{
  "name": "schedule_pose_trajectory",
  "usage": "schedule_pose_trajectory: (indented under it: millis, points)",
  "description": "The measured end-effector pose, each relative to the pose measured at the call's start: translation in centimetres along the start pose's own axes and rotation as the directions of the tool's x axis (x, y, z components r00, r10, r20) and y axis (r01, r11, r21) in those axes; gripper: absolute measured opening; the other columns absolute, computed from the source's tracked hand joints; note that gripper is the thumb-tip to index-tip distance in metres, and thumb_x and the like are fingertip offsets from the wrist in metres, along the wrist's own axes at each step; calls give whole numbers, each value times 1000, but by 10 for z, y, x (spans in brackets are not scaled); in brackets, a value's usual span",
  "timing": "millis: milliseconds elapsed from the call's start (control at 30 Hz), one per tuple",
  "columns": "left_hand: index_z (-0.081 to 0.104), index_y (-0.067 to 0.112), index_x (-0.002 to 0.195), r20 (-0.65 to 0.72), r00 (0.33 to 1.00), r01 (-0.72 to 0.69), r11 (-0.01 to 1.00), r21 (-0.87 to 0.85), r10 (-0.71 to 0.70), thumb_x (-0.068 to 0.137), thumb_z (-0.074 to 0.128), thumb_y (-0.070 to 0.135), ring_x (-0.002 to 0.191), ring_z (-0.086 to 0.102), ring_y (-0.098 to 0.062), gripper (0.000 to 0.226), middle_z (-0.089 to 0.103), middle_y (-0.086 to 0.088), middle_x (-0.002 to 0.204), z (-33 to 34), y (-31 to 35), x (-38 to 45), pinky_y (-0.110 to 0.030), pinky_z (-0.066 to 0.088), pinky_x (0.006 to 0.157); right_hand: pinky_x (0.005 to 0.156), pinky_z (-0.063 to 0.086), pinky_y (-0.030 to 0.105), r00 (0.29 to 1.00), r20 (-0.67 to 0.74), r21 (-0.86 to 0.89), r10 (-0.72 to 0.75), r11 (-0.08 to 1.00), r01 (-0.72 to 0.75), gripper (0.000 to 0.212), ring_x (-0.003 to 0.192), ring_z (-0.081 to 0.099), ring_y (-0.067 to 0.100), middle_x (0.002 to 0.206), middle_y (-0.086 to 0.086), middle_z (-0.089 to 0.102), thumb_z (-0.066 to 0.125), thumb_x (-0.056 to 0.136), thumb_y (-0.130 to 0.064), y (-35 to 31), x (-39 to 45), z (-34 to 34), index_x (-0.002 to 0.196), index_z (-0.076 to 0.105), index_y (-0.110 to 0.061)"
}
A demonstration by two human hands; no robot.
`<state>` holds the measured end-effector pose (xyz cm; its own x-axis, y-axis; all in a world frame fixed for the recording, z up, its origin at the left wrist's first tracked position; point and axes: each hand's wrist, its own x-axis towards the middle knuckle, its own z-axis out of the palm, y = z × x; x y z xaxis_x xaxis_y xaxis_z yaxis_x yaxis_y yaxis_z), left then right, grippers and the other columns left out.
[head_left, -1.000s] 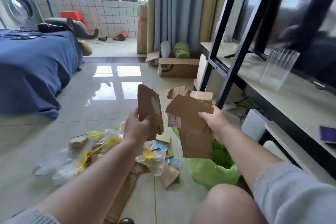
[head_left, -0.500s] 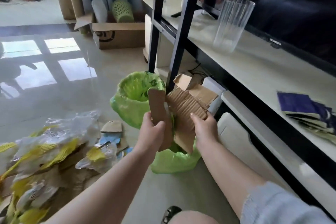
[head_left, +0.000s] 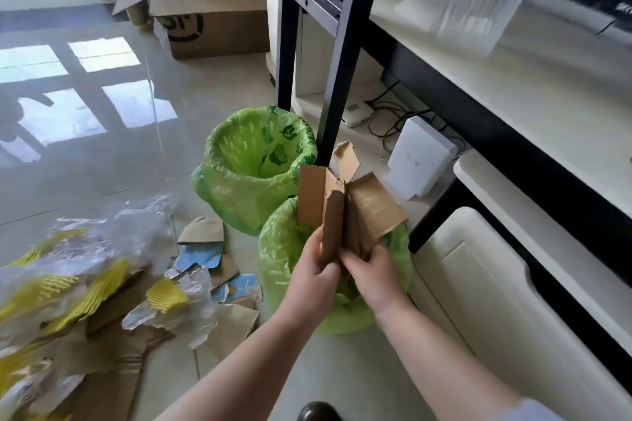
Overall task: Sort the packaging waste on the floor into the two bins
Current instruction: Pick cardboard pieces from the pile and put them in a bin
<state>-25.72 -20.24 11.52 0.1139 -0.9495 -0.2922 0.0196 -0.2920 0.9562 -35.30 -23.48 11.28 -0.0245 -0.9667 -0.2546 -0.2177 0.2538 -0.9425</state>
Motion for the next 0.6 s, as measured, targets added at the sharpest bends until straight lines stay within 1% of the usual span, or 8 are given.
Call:
schedule_pose_trajectory:
  millis: [33,100,167,267,367,433,500,600]
  points:
    - [52,25,128,-6,1000,-29,999,25,29,74,41,6,99,61,-5,58,67,5,113,1,-2,-1,-25,48,90,78,50,18,1000,10,14,5,1000,-5,19,89,66,6,93,-7,71,64,84,-11,0,-2,-1,102,68,-12]
    - [53,29,126,-30,997,-67,992,108,70,81,44,12,95,61,-4,49,68,11,106,4,-1,-4,-24,49,85,82,49,22,1000,-24,40,-2,999,2,17,91,65,8,93,-7,71,61,88,-15,2,-3,-3,103,67,-12]
    - [49,36,126,-51,994,-81,972,222,95,86,45,13,80,60,-1,46,67,15,94,4,1,-9,-23,49,73,77,47,27,997,-80,10,-7,1000,8,14,86,64,15,89,-2,69,58,90,-17,5,-3,-4,98,67,-9]
    - [40,42,128,-37,989,-121,923,365,144,85,44,9,59,53,1,54,59,16,73,4,13,-22,-19,39,55,68,42,28,991,-134,-69,-9,998,0,12,77,61,22,78,2,66,57,89,-15,11,-4,-6,88,64,-6]
    - [44,37,124,23,994,-103,892,439,104,83,45,13,68,56,-8,48,61,10,79,4,27,-25,-26,44,59,73,47,31,996,-92,-108,16,994,-26,8,83,63,24,83,5,69,58,86,-12,7,-7,-8,89,65,-9]
    - [49,28,120,9,1000,6,916,401,-10,84,45,14,78,59,-17,38,64,3,89,3,35,-18,-30,51,71,70,46,29,997,-52,-111,55,992,-60,6,81,61,22,79,-1,65,58,86,-15,-1,-9,-9,80,61,-16]
    - [52,22,114,-1,990,136,947,291,-142,86,45,12,82,61,-21,30,64,-1,91,-1,39,-9,-35,54,79,68,42,26,996,-53,-114,72,990,-77,16,78,57,17,75,-9,60,59,88,-24,-7,-11,-10,72,55,-21]
    - [56,21,103,1,966,257,958,129,-259,87,47,10,90,67,-26,22,69,-6,96,-7,38,6,-42,57,80,66,40,24,996,-66,-136,58,989,-66,21,73,56,9,75,-14,57,58,90,-34,-11,-11,-12,71,54,-24]
